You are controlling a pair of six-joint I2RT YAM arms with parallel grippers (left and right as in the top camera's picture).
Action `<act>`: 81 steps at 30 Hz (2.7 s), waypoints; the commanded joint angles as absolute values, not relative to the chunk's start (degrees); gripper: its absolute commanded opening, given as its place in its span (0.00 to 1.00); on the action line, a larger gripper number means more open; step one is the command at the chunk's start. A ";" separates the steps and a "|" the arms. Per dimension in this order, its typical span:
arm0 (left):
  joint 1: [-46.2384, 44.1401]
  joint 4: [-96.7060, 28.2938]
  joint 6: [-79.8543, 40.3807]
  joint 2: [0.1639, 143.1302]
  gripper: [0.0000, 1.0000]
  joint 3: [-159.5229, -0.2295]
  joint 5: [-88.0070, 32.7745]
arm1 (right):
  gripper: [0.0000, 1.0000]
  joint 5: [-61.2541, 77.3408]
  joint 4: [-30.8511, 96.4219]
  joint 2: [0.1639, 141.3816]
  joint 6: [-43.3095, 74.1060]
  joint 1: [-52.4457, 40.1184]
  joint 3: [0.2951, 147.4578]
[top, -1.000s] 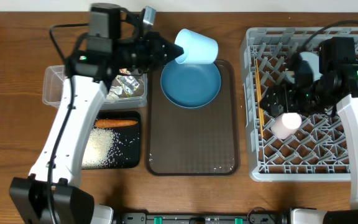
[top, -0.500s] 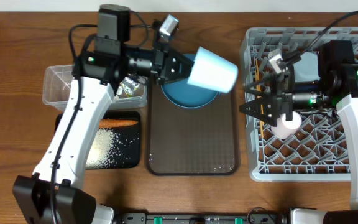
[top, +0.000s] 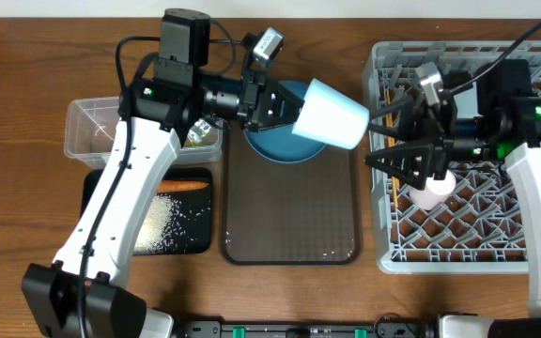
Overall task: Sort waste into correct bins and load items into the dishwasher rack
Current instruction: 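Grasp the light-blue cup with the left gripper and lift it right, then grasp the cup with the right gripper and release the left gripper, then carry the light-blue cup right and lower it into the rack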
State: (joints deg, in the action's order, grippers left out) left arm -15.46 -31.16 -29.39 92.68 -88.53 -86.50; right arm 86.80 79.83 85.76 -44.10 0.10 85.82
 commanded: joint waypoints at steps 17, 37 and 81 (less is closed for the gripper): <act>-22.33 -31.22 -26.76 92.84 0.06 -88.82 -79.99 | 0.51 89.36 77.52 84.75 -43.11 -2.17 86.59; -22.33 -44.14 -20.32 92.86 0.07 -86.43 -62.11 | 0.25 89.32 73.21 84.75 -43.11 -1.50 86.59; -24.18 -44.95 -19.94 92.86 0.82 -86.41 -35.00 | 0.17 68.97 72.38 84.75 -27.77 5.54 86.59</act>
State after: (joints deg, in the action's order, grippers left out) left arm -24.69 -44.80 -20.69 91.96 -87.05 -41.04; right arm 73.80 72.40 85.65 -35.16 3.64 85.36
